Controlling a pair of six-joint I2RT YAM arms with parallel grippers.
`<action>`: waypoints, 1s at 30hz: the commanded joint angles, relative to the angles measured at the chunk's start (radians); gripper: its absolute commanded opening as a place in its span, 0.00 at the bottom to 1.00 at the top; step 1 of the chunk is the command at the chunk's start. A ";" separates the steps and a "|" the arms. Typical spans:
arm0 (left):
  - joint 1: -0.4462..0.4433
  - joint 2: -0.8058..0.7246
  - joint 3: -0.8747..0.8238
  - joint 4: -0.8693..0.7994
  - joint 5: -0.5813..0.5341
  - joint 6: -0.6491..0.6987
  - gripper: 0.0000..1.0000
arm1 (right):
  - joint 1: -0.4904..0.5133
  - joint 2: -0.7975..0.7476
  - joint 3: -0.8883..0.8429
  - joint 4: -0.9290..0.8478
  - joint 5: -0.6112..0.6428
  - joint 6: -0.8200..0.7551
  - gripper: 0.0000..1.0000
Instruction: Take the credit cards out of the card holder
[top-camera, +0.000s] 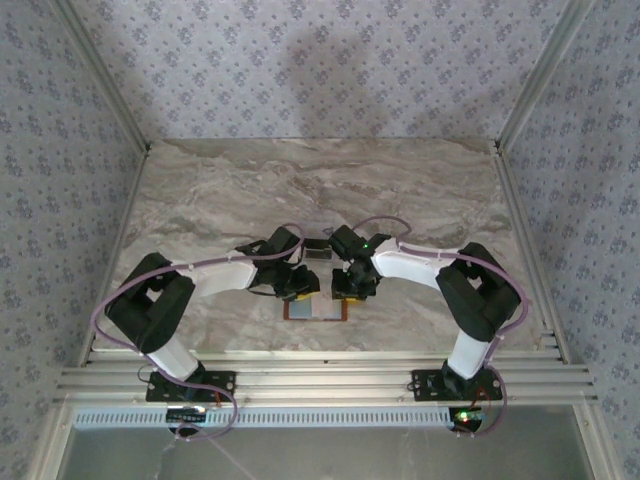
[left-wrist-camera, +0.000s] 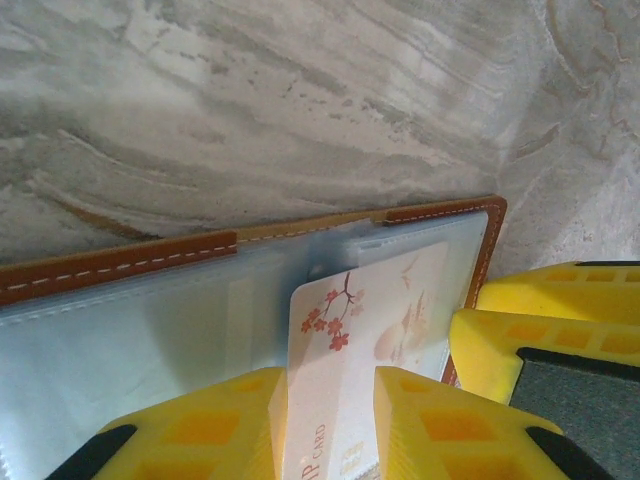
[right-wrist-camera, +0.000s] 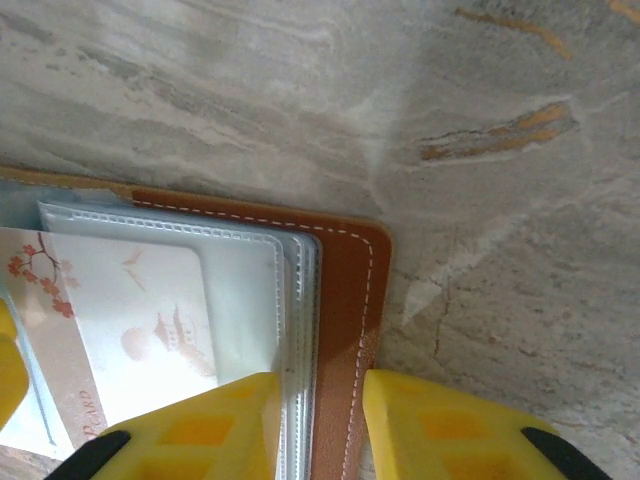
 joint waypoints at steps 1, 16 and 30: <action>0.005 0.021 -0.007 -0.002 0.007 -0.004 0.30 | 0.008 0.043 -0.001 -0.019 0.014 -0.008 0.29; 0.004 0.043 -0.046 0.085 0.049 -0.020 0.27 | 0.009 0.034 0.001 -0.027 0.013 -0.009 0.27; 0.018 -0.002 -0.090 0.179 0.094 -0.012 0.09 | 0.009 0.029 -0.004 -0.030 0.016 -0.005 0.26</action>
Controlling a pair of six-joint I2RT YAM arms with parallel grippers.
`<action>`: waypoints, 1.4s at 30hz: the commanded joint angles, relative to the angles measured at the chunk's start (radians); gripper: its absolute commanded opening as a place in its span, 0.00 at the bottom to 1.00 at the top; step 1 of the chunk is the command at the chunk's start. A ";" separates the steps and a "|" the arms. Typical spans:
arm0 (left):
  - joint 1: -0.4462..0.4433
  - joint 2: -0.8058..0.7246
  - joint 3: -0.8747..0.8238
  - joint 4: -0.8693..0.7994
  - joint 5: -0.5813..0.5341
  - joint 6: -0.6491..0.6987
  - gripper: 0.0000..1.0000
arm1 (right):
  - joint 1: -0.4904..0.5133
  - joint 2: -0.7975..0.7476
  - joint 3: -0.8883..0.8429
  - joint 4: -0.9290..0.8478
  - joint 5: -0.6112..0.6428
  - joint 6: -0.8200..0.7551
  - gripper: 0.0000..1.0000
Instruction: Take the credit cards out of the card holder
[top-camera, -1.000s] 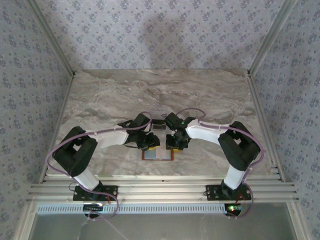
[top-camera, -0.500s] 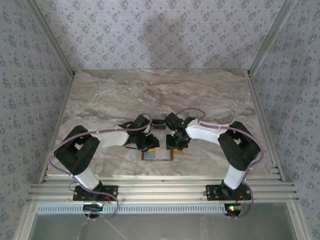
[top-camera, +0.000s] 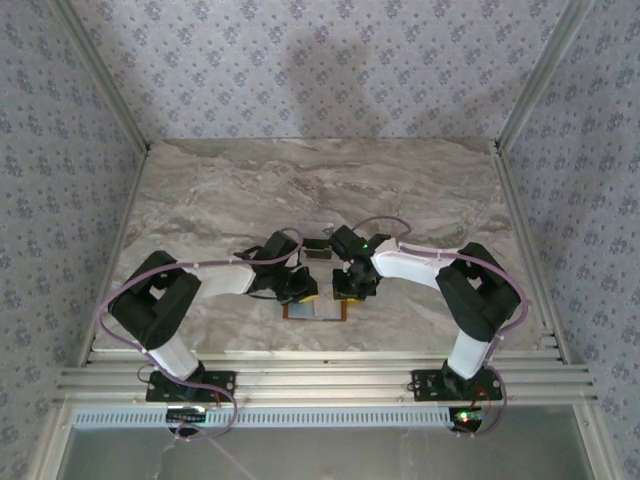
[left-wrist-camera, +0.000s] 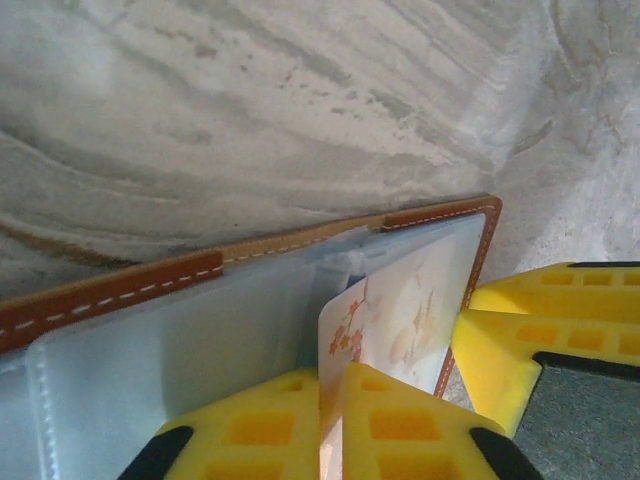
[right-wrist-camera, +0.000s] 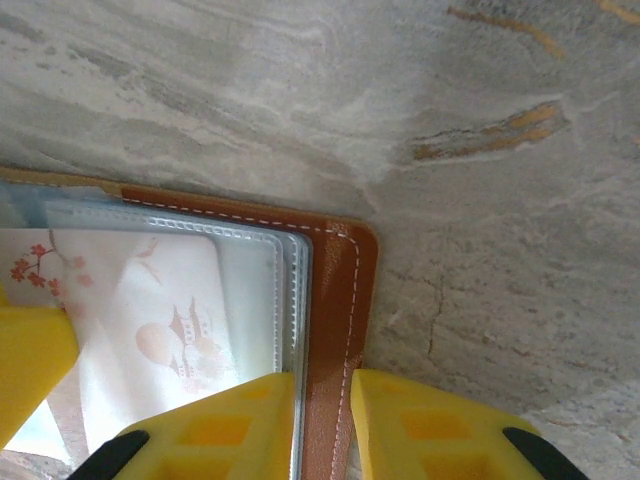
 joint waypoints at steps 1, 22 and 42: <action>0.003 -0.031 -0.010 0.005 0.011 0.027 0.08 | 0.009 0.029 -0.006 -0.027 0.010 -0.003 0.25; 0.019 -0.142 0.058 -0.296 -0.096 0.214 0.03 | 0.013 -0.001 -0.002 -0.033 0.024 0.007 0.26; -0.017 -0.076 -0.090 0.085 -0.112 -0.057 0.03 | 0.026 -0.028 0.021 -0.060 0.044 0.018 0.50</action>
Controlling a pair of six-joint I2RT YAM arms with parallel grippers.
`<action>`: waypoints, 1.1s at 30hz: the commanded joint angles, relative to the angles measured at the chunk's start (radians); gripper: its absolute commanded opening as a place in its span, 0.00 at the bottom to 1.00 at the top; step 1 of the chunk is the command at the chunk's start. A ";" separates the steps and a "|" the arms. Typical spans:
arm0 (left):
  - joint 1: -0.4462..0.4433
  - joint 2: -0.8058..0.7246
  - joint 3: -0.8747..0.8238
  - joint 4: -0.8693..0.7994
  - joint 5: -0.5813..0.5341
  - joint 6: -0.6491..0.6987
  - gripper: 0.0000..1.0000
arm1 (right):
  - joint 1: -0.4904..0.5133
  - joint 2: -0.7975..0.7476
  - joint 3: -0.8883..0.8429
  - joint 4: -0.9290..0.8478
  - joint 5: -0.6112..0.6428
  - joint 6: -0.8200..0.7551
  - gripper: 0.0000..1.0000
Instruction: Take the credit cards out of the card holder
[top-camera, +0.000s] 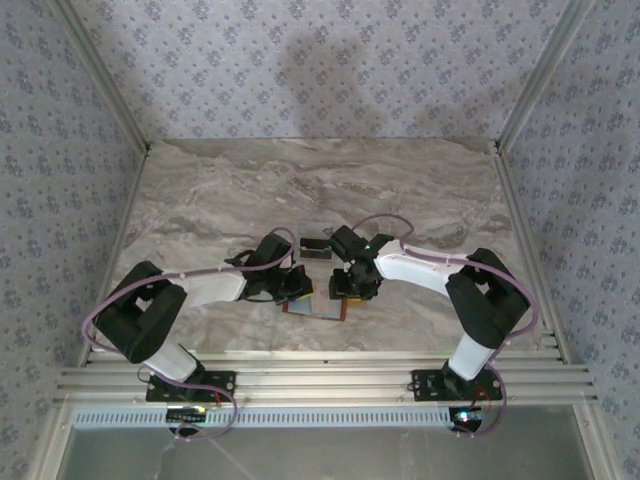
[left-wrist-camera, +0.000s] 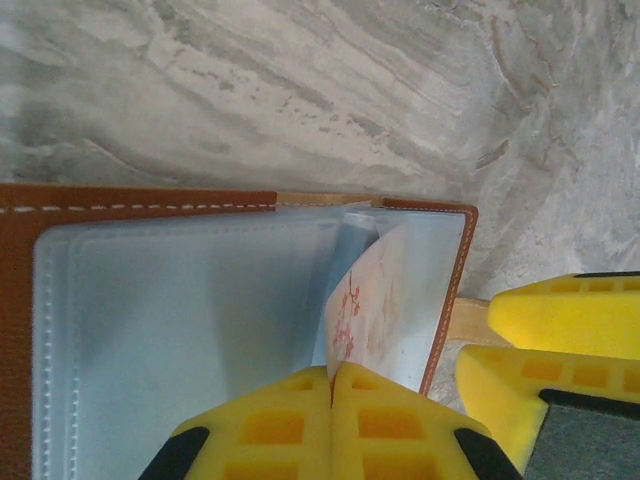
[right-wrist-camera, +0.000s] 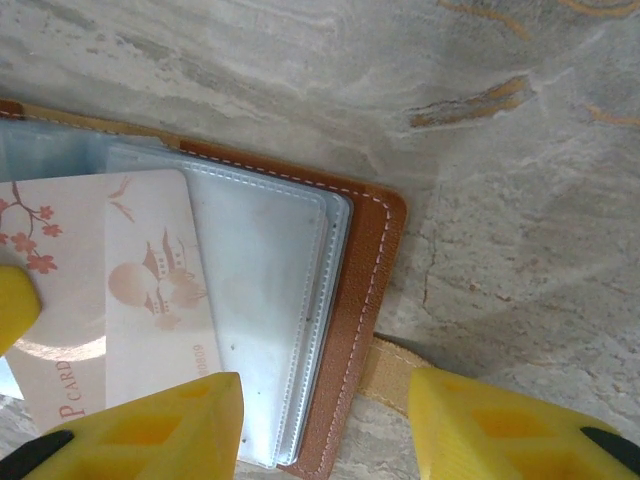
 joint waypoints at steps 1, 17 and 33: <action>-0.023 0.021 -0.021 0.028 -0.054 -0.043 0.03 | 0.006 0.034 0.021 -0.018 0.009 0.003 0.50; -0.037 0.003 0.026 -0.094 -0.085 0.016 0.03 | 0.031 0.135 0.055 -0.103 0.129 -0.018 0.39; 0.006 -0.074 0.233 -0.553 -0.166 0.331 0.03 | 0.049 0.176 0.118 -0.209 0.214 -0.037 0.36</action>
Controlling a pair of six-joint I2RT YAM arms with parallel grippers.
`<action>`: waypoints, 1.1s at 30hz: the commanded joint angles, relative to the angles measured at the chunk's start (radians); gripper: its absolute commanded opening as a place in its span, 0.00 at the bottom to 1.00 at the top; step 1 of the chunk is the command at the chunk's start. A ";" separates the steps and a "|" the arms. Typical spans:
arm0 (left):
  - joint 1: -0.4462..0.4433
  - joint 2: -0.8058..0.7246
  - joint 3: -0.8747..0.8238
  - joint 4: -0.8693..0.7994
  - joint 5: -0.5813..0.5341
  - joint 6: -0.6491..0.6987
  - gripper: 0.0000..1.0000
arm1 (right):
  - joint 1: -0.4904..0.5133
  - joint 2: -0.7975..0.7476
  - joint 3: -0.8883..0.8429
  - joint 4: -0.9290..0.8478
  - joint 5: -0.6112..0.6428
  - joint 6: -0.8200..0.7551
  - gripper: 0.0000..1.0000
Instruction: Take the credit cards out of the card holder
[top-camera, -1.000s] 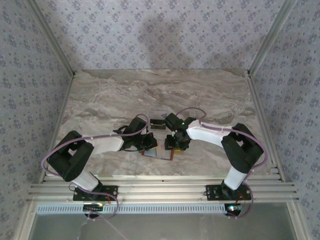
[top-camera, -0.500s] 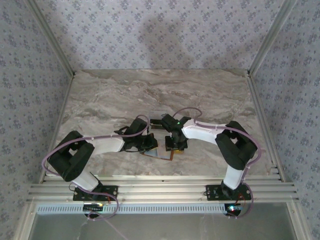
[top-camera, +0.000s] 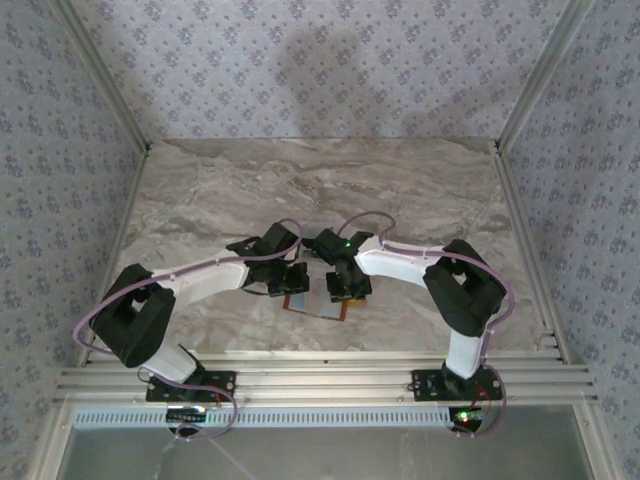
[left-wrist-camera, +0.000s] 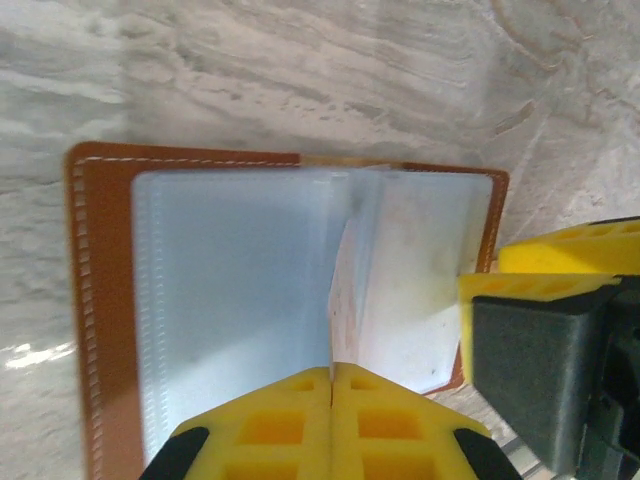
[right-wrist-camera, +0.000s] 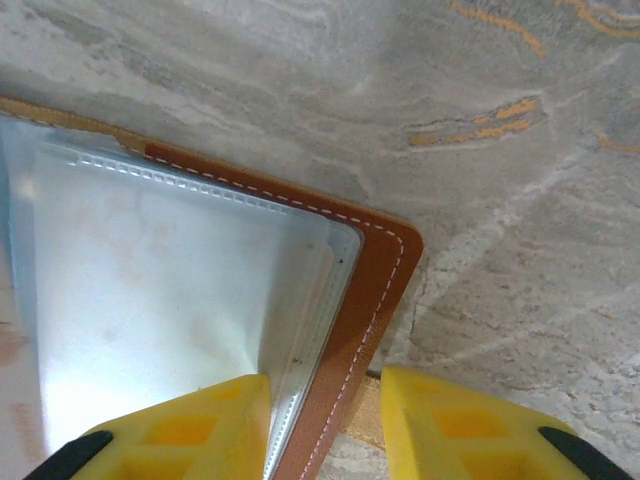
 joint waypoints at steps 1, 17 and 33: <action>0.020 -0.047 0.047 -0.160 -0.052 0.113 0.03 | -0.003 0.040 -0.008 -0.074 0.084 -0.011 0.36; 0.027 0.028 0.413 -0.430 -0.154 0.831 0.00 | -0.077 -0.242 -0.049 -0.034 0.008 -0.021 0.36; 0.034 0.308 0.816 -0.591 -0.237 1.647 0.00 | -0.204 -0.417 -0.155 -0.070 0.009 -0.056 0.36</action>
